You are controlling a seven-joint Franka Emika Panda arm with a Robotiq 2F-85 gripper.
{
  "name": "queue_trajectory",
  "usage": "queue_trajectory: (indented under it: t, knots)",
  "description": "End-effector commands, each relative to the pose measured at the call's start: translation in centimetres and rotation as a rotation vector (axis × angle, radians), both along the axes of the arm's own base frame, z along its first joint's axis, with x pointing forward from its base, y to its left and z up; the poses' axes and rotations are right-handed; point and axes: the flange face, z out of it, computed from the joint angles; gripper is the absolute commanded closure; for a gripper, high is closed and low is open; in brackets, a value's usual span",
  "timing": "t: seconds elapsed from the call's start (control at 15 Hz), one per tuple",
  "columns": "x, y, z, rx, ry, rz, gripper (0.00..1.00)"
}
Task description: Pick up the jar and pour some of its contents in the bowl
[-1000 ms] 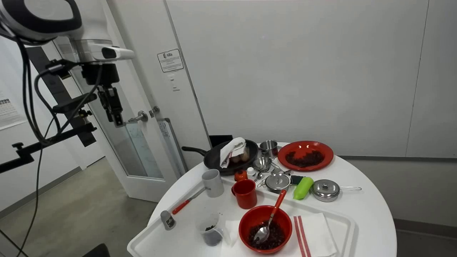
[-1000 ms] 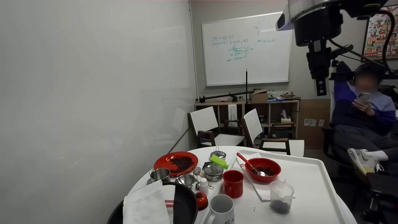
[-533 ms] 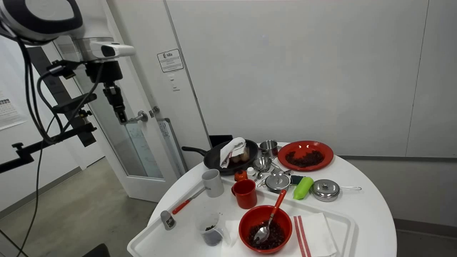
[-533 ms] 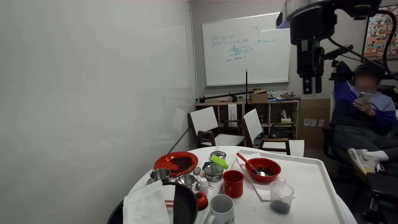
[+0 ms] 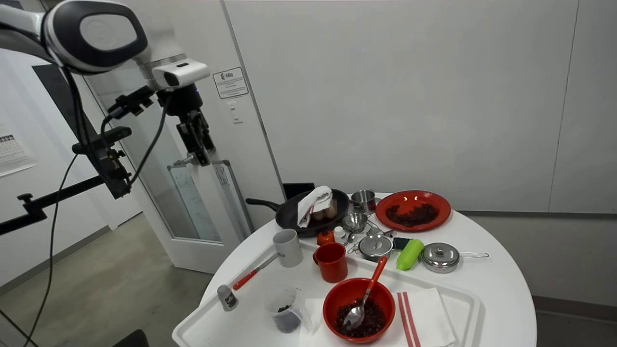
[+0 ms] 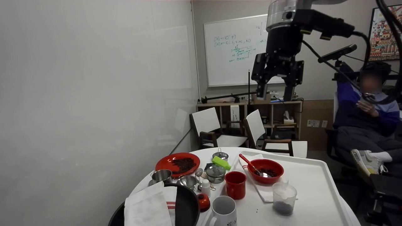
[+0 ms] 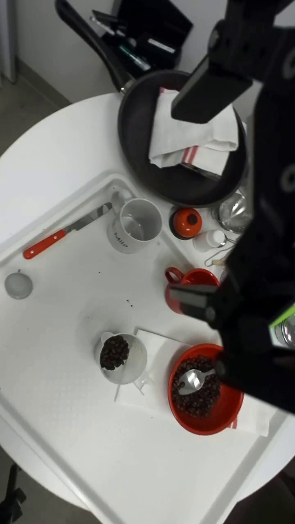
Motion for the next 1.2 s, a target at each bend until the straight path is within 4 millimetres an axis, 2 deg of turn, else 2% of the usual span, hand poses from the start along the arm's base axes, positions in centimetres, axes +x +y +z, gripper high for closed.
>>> queue_trajectory:
  t: [0.0, 0.2, 0.4, 0.47, 0.8, 0.93, 1.13]
  knots:
    - [2.8, -4.4, -1.3, 0.044, -0.033, -0.191, 0.00]
    - [4.2, -8.9, -3.7, 0.061, -0.064, -0.353, 0.00]
    - [5.2, -12.0, -8.3, 0.069, -0.085, -0.516, 0.00]
    - [5.5, -12.5, -9.8, 0.072, -0.091, -0.570, 0.00]
    - [5.8, -13.4, -20.1, 0.057, -0.078, -0.835, 0.00]
    - [5.5, -14.0, -22.9, 0.039, -0.057, -0.940, 0.00]
    - [4.8, -15.4, -25.8, 0.004, -0.014, -1.101, 0.00]
